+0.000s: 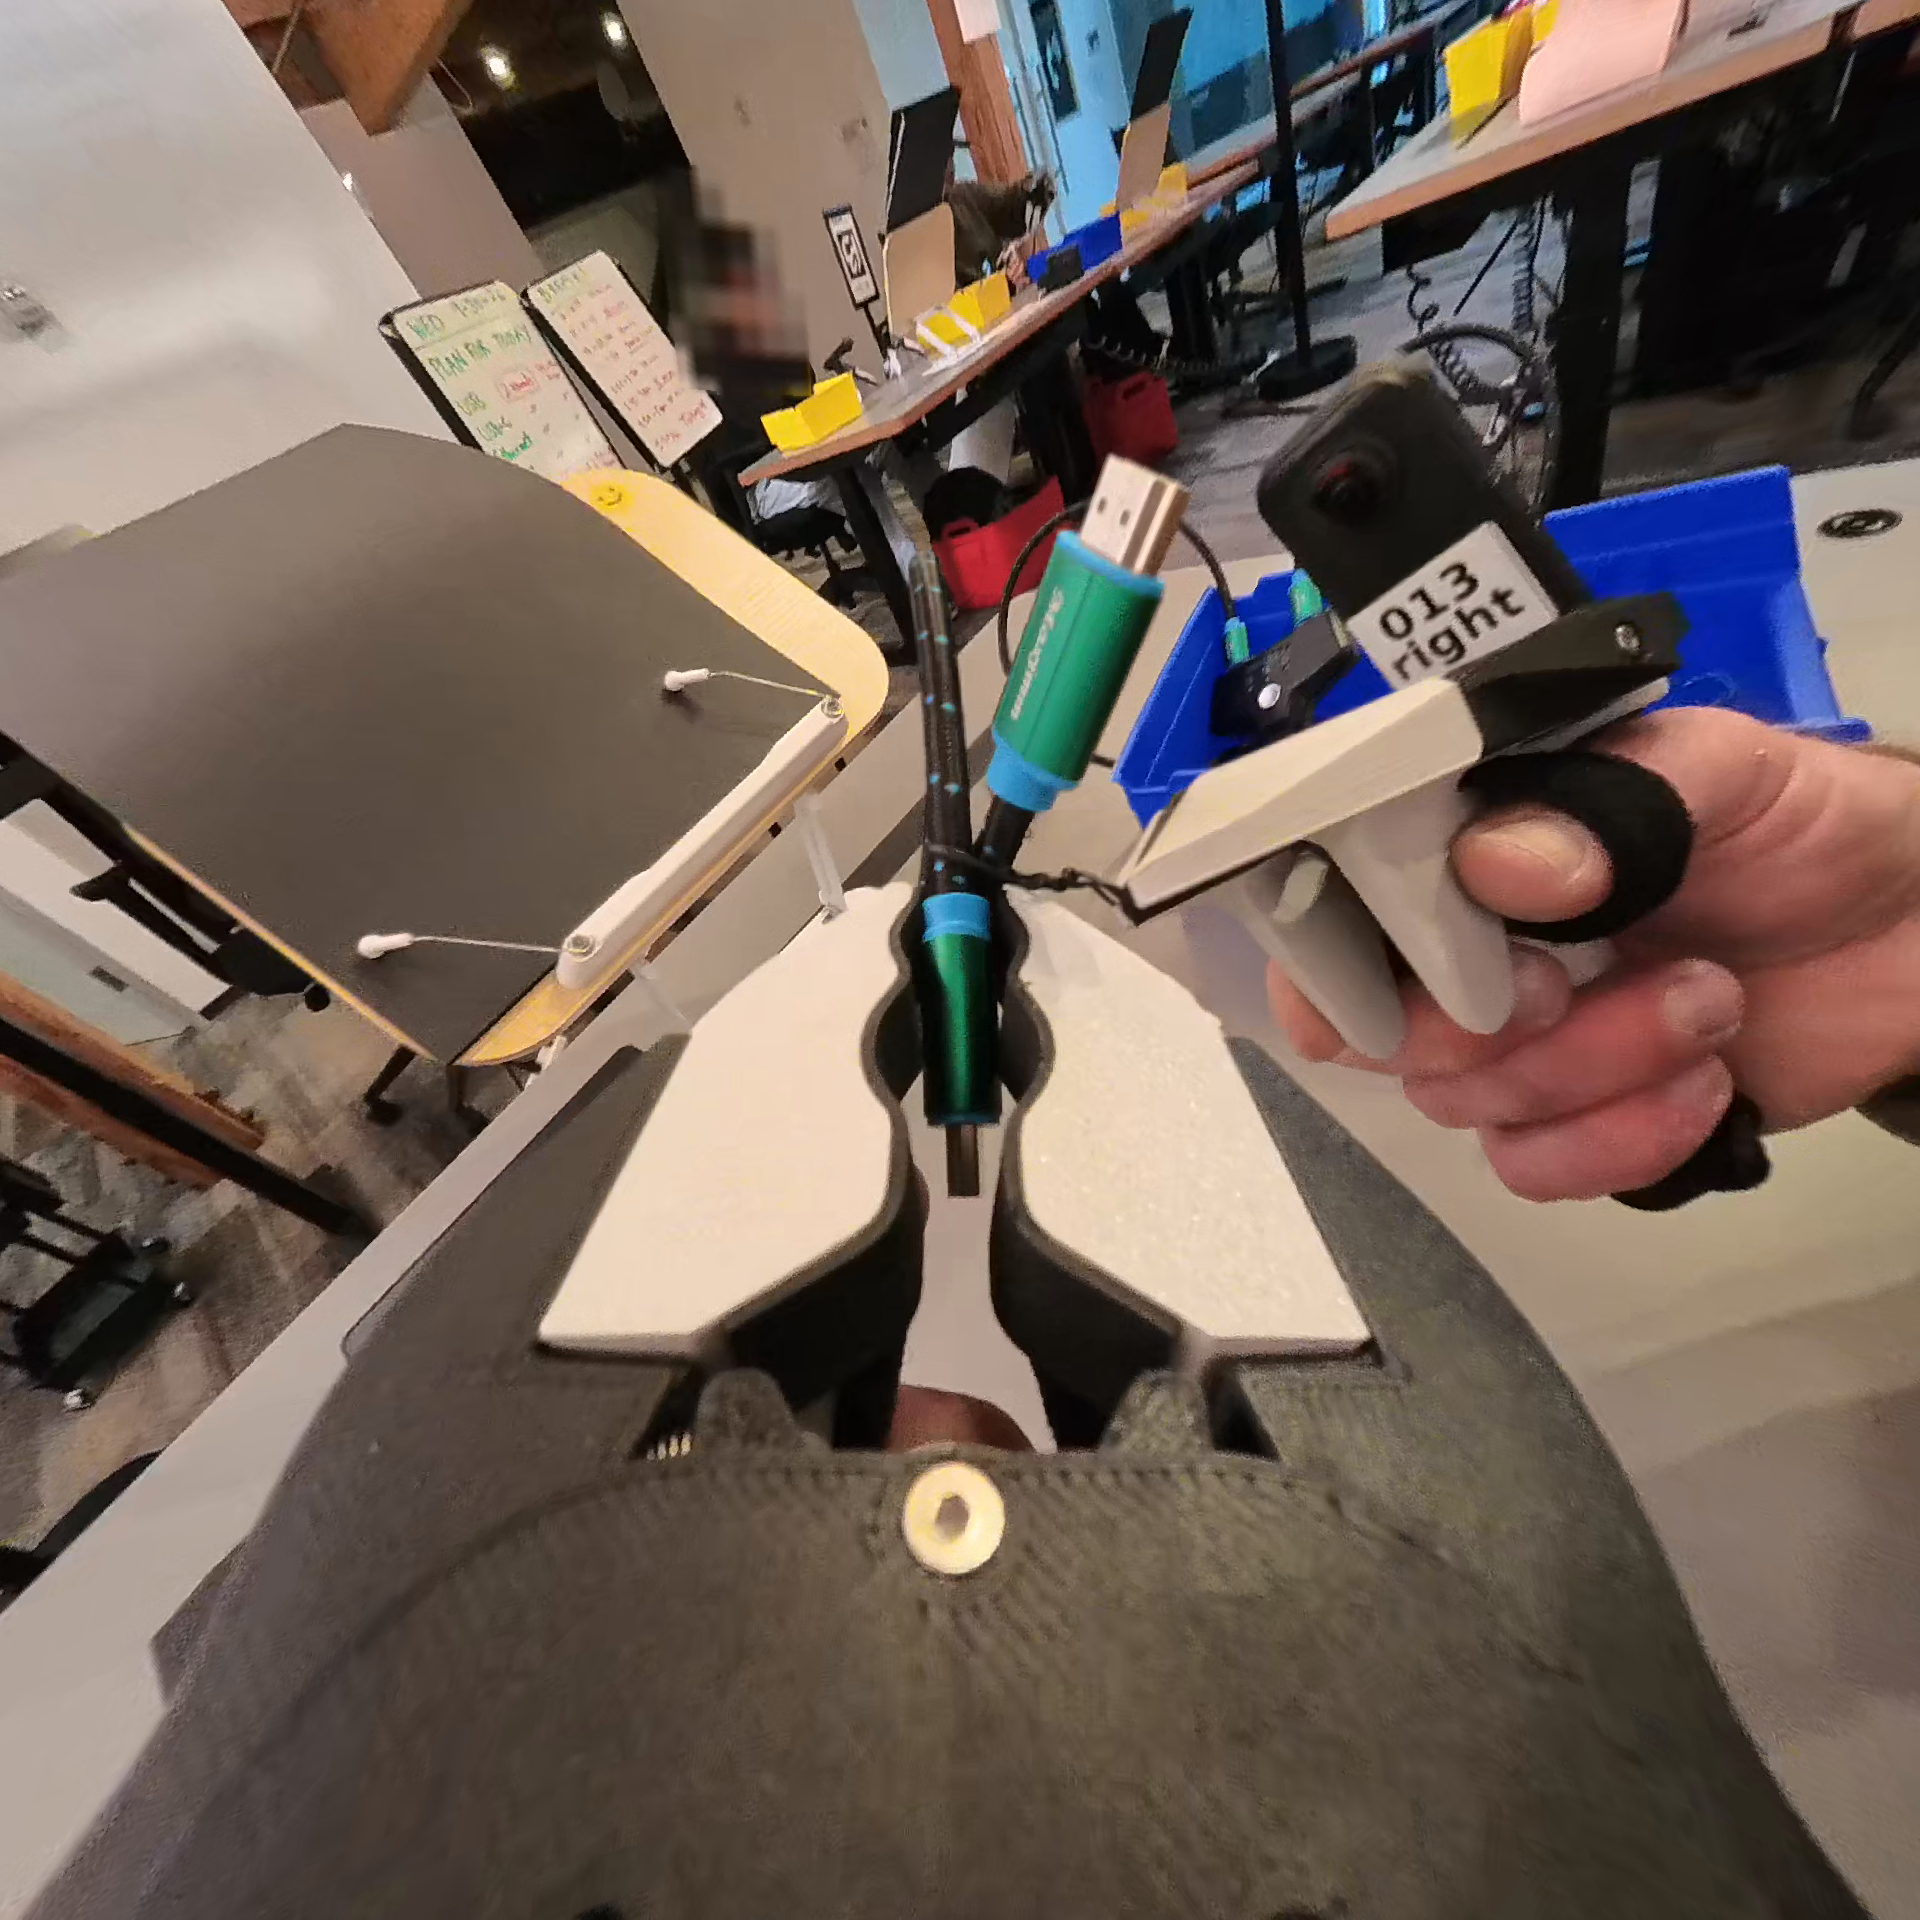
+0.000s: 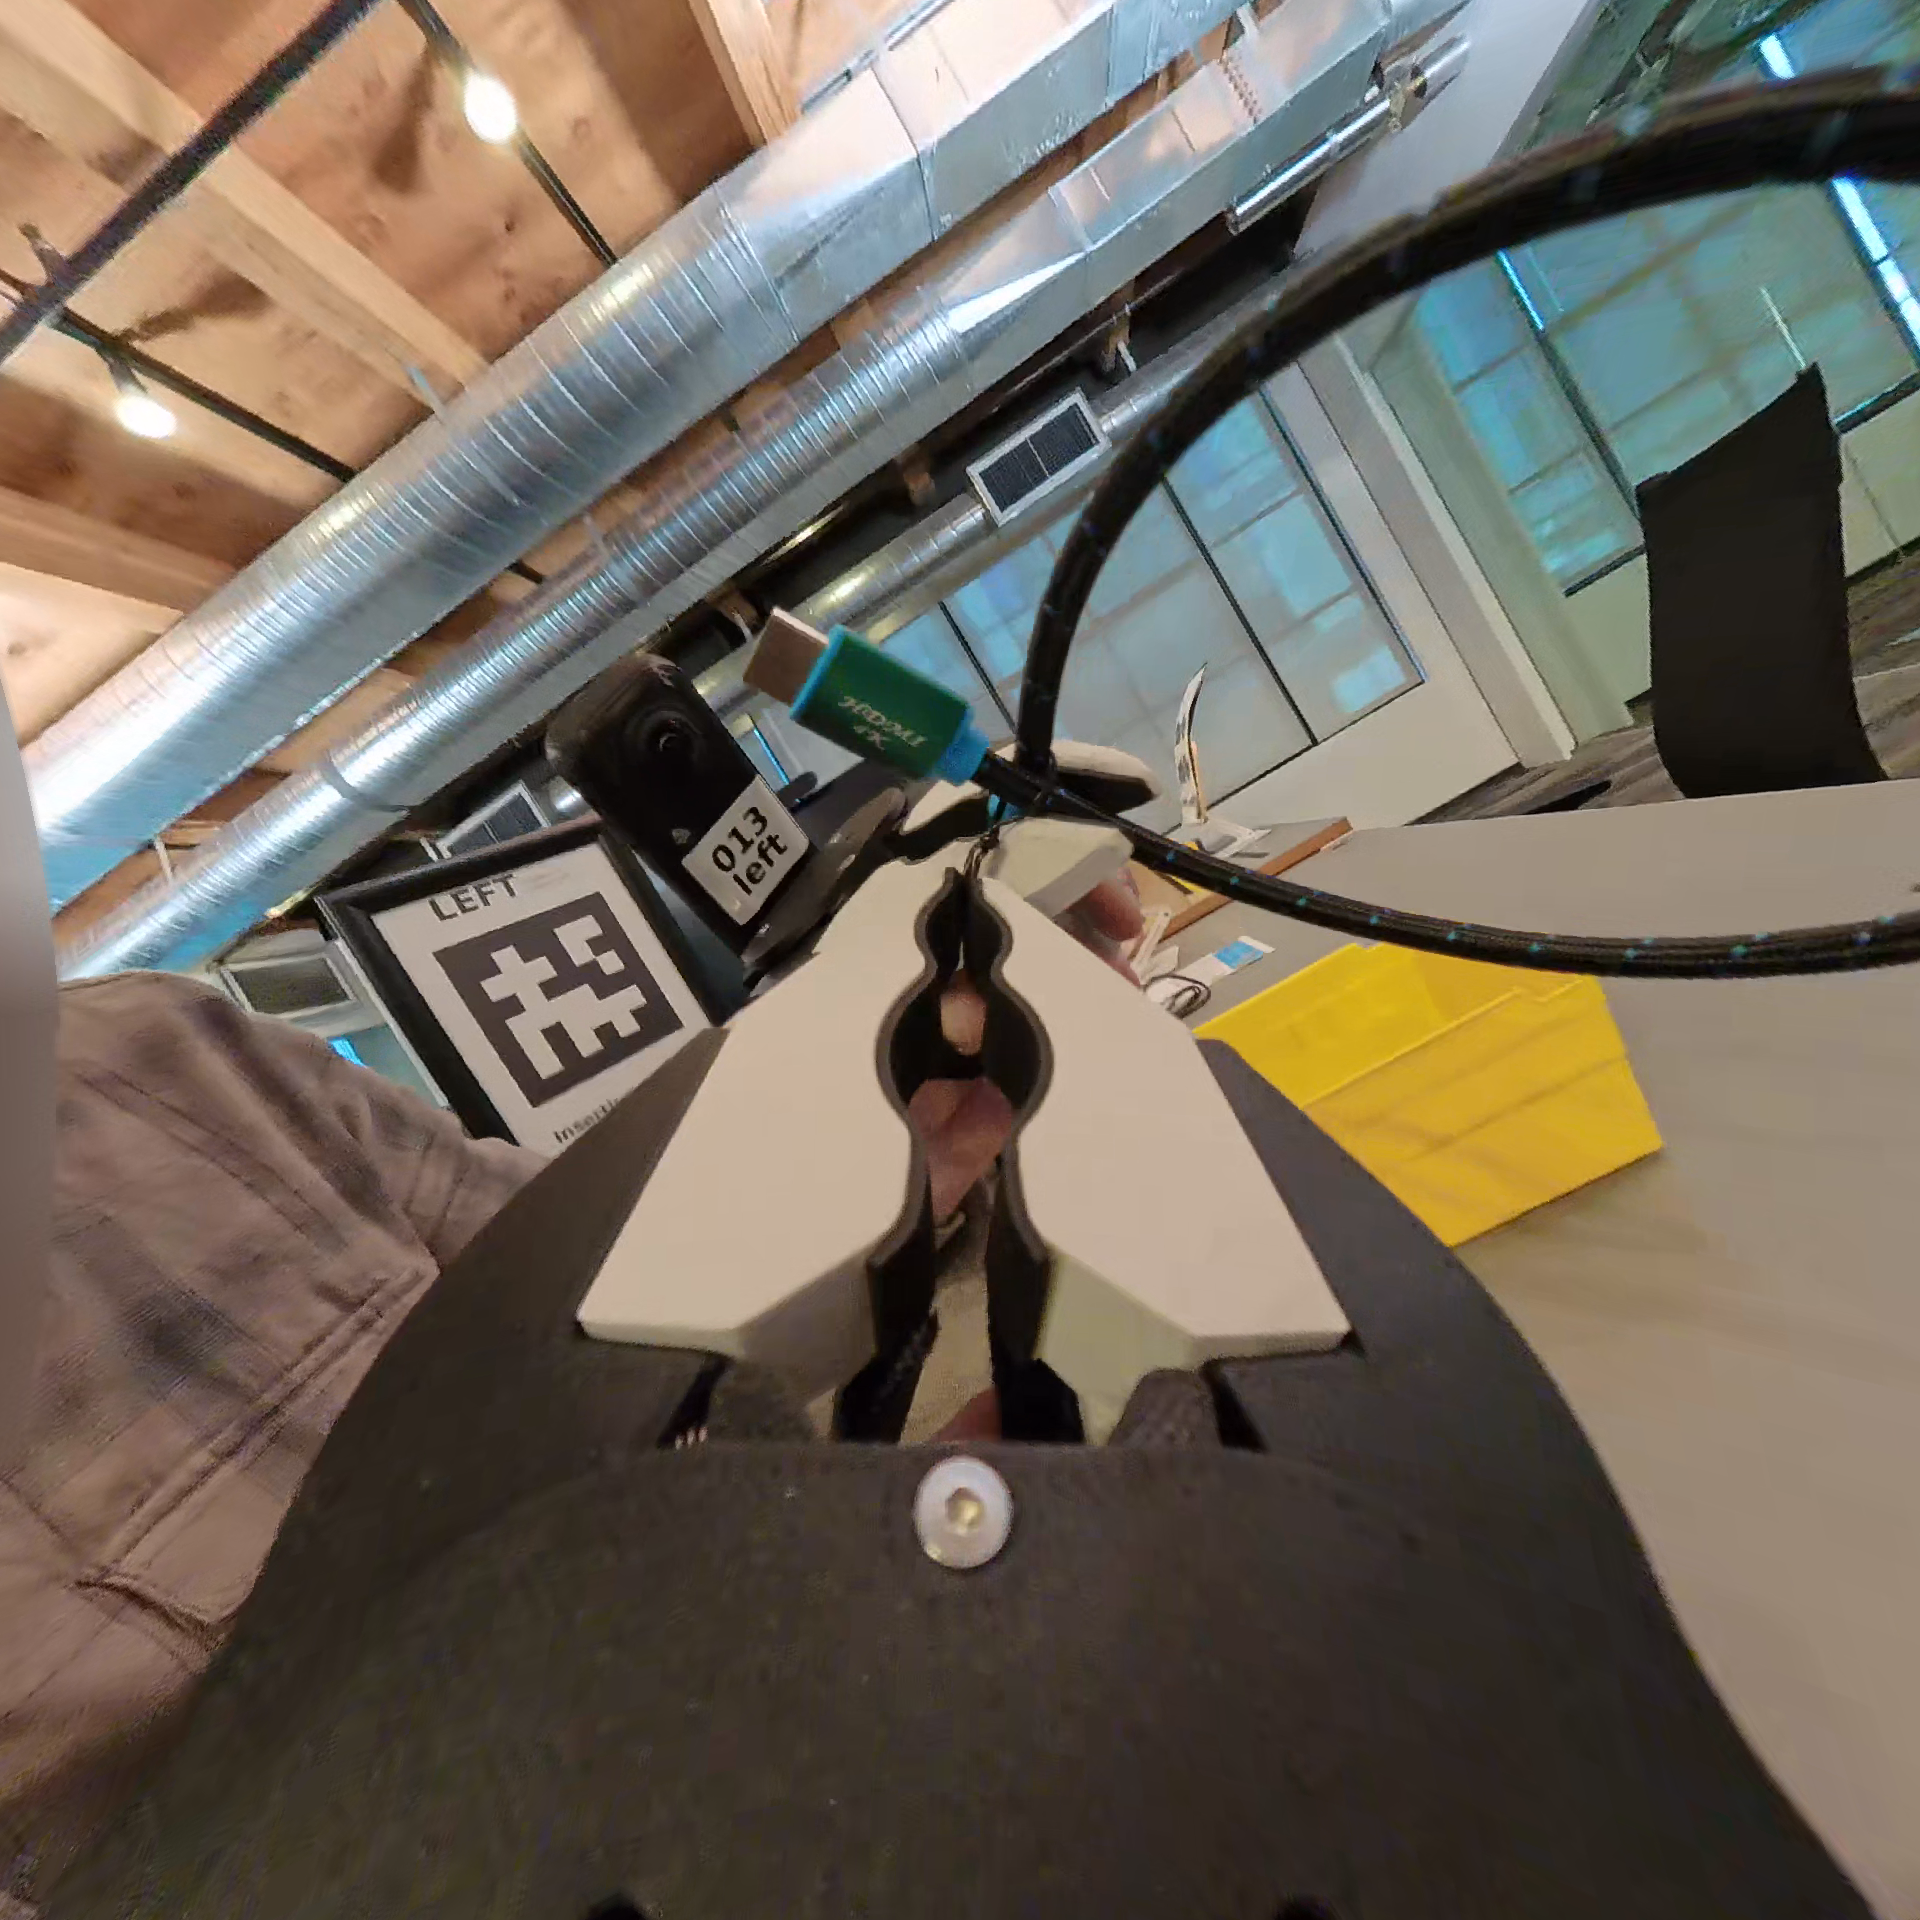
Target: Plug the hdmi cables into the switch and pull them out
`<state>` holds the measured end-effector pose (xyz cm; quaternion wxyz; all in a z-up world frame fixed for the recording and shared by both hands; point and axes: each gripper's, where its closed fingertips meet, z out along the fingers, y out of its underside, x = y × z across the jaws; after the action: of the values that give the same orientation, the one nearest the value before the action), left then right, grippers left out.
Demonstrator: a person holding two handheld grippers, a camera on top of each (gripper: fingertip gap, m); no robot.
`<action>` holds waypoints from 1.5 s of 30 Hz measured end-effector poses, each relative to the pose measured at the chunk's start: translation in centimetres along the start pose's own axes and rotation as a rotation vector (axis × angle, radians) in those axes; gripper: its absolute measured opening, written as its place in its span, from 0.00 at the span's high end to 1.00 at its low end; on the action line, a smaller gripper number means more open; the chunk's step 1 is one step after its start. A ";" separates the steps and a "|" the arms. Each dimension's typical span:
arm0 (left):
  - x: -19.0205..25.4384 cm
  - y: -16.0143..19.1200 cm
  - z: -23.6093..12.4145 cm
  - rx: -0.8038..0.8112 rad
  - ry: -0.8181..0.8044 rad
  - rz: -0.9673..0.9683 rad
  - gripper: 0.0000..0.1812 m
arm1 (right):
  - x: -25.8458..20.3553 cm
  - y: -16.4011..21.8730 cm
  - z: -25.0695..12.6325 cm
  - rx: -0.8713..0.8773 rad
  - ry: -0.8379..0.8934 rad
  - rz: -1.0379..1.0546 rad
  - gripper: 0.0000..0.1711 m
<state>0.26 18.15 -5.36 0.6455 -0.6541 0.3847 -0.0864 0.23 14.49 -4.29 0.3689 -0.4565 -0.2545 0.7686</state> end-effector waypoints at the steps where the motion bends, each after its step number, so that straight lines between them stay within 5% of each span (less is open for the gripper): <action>1: 0.0 -0.2 0.0 0.016 -0.002 -0.003 0.95 | -0.1 -0.2 0.0 0.019 -0.005 0.007 1.00; 27: 1.1 0.0 -0.4 0.047 0.132 -0.081 0.95 | 2.6 -0.7 -0.6 0.030 0.203 -0.011 1.00; 45: 0.4 -0.1 -0.6 0.050 0.104 -0.069 0.95 | 1.1 -0.9 -0.6 -0.131 0.223 -0.189 1.00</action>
<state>0.23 17.45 -5.31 0.6374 -0.6453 0.3927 -0.1522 0.71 15.95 -4.53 0.4352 -0.5359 -0.3034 0.6568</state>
